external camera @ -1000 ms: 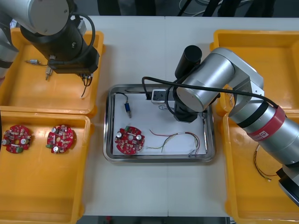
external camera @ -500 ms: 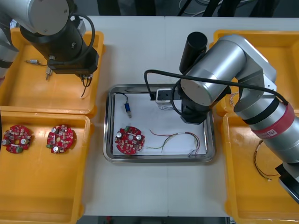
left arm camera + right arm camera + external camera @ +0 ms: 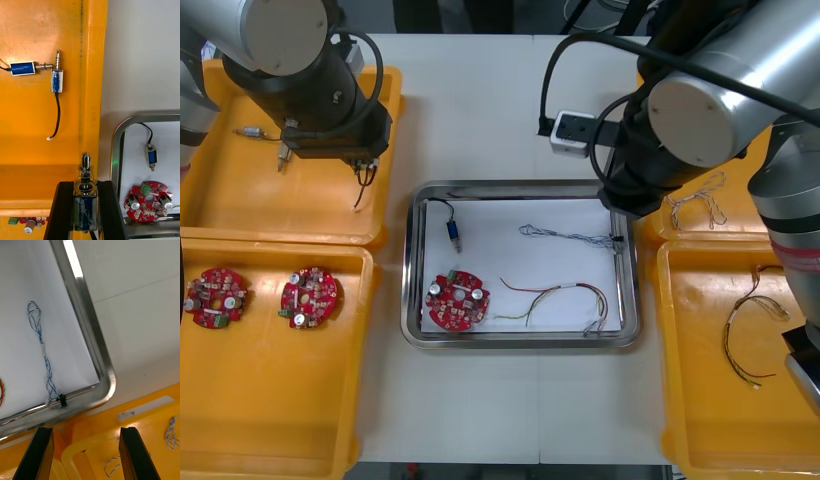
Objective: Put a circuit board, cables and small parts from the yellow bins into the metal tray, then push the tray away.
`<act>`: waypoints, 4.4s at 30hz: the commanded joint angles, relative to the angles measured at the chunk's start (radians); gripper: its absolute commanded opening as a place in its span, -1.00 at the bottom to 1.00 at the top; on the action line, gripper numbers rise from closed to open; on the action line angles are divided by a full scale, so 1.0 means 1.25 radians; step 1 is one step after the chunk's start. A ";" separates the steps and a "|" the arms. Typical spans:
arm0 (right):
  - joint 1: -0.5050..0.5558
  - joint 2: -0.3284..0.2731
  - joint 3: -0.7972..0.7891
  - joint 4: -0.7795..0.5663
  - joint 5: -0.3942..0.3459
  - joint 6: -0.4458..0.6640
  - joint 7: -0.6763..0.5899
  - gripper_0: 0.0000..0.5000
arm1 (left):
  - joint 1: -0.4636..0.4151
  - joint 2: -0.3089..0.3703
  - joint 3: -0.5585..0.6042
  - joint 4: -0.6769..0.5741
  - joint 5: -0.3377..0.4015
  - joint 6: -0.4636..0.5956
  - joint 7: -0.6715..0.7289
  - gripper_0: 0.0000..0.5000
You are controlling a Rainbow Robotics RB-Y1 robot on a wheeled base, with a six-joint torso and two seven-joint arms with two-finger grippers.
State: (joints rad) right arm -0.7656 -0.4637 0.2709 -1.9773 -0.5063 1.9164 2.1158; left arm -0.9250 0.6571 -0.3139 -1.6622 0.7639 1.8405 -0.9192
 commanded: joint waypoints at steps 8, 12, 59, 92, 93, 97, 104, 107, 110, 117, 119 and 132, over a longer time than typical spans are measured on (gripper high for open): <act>0.052 -0.095 -0.175 -0.112 -0.023 0.003 -0.058 1.00 | 0.002 -0.034 0.028 -0.025 -0.012 0.000 0.087 -1.00; 0.092 -0.115 -0.234 -0.139 -0.049 0.003 -0.126 1.00 | 0.000 -0.057 0.028 -0.025 -0.017 0.000 0.094 -1.00; 0.556 -0.140 -0.568 -0.341 -0.182 0.003 -0.619 1.00 | -0.006 -0.194 -0.326 0.104 -0.099 -0.283 0.232 -1.00; 0.620 -0.113 -0.549 -0.341 -0.195 0.003 -0.662 1.00 | -0.006 -0.204 -0.353 0.128 -0.117 -0.335 0.313 1.00; 0.620 -0.113 -0.549 -0.341 -0.195 0.003 -0.663 1.00 | -0.006 -0.204 -0.354 0.128 -0.117 -0.336 0.313 1.00; 0.617 -0.113 -0.549 -0.340 -0.198 0.003 -0.666 1.00 | -0.007 -0.204 -0.348 0.126 -0.117 -0.334 0.314 1.00; 0.614 -0.115 -0.548 -0.341 -0.201 0.003 -0.674 1.00 | -0.010 -0.185 -0.283 0.071 -0.115 -0.243 0.305 1.00; 0.611 -0.117 -0.548 -0.340 -0.202 0.003 -0.678 1.00 | -0.012 -0.172 -0.245 0.044 -0.110 -0.196 0.297 1.00; 0.609 -0.119 -0.546 -0.341 -0.204 0.003 -0.680 1.00 | -0.018 -0.159 -0.214 0.023 -0.101 -0.161 0.294 1.00; 0.600 -0.140 -0.531 -0.341 -0.209 0.003 -0.693 1.00 | -0.041 -0.108 -0.161 -0.005 -0.053 -0.095 0.283 1.00; 0.597 -0.147 -0.526 -0.341 -0.212 0.003 -0.694 1.00 | -0.042 -0.092 -0.140 -0.016 -0.033 -0.080 0.279 1.00; 0.574 -0.246 -0.489 -0.341 -0.317 0.003 -0.694 1.00 | -0.042 0.046 -0.059 -0.089 0.117 -0.002 0.241 1.00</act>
State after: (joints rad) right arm -0.0113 -0.7012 -0.3874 -2.3731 -0.8812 1.9170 1.2958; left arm -0.9313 0.6390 -0.4187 -1.7313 0.8687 1.8247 -0.5950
